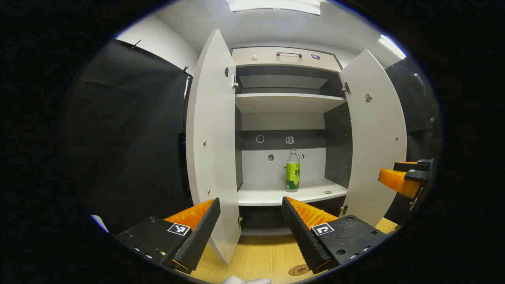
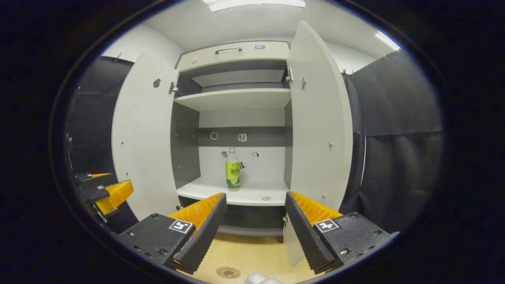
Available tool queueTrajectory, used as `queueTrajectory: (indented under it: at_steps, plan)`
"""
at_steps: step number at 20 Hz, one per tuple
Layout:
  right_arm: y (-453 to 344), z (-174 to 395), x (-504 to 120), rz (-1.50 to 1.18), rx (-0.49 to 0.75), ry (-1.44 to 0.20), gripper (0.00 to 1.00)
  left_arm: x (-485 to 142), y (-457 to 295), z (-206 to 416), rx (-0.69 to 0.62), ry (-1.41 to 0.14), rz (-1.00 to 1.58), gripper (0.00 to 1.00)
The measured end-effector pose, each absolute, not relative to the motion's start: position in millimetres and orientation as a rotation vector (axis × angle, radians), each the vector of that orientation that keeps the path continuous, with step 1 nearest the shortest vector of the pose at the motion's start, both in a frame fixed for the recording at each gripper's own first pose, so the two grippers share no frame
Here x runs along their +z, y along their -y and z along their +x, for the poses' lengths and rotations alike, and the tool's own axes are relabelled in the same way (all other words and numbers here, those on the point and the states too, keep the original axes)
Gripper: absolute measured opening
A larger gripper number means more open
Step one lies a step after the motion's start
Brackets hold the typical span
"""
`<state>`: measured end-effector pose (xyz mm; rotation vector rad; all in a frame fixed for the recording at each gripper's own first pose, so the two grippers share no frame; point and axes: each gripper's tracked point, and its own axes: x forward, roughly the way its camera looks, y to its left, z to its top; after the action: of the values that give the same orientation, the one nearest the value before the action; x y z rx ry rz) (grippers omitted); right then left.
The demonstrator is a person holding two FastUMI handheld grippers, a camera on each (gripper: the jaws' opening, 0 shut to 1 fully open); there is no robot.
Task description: Grasp the bottle in the cabinet with the left hand and place it on the coaster, then close the right door with the right hand and the left door with the left hand.
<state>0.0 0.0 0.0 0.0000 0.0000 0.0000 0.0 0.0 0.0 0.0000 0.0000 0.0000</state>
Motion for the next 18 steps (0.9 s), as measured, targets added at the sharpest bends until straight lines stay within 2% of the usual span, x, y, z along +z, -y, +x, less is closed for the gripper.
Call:
queueTrajectory:
  at_steps: [6, 7, 8, 10, 11, 18]
  plan:
    - [1, 2, -1, -0.001, 0.000, -0.004, 0.97, 1, 0, 8, -0.004, 0.004, 0.011, 0.96]
    - [1, 1, -1, -0.002, -0.001, -0.002, 0.98, 2, 0, 9, -0.007, 0.007, 0.013, 0.99]
    - [0, 1, 0, -0.003, -0.003, -0.002, 0.97, 2, 1, 9, -0.009, 0.008, 0.014, 0.95]
    - [0, 1, 1, -0.003, -0.004, -0.002, 0.97, 1, 4, 12, -0.017, 0.007, 0.013, 0.99]
    - [1, 2, 2, -0.004, -0.006, -0.003, 0.97, 1, 5, 17, -0.020, 0.010, 0.013, 0.95]
    - [4, 10, 3, 0.005, -0.005, -0.037, 0.97, -8, 30, 75, -0.068, 0.011, 0.030, 0.95]
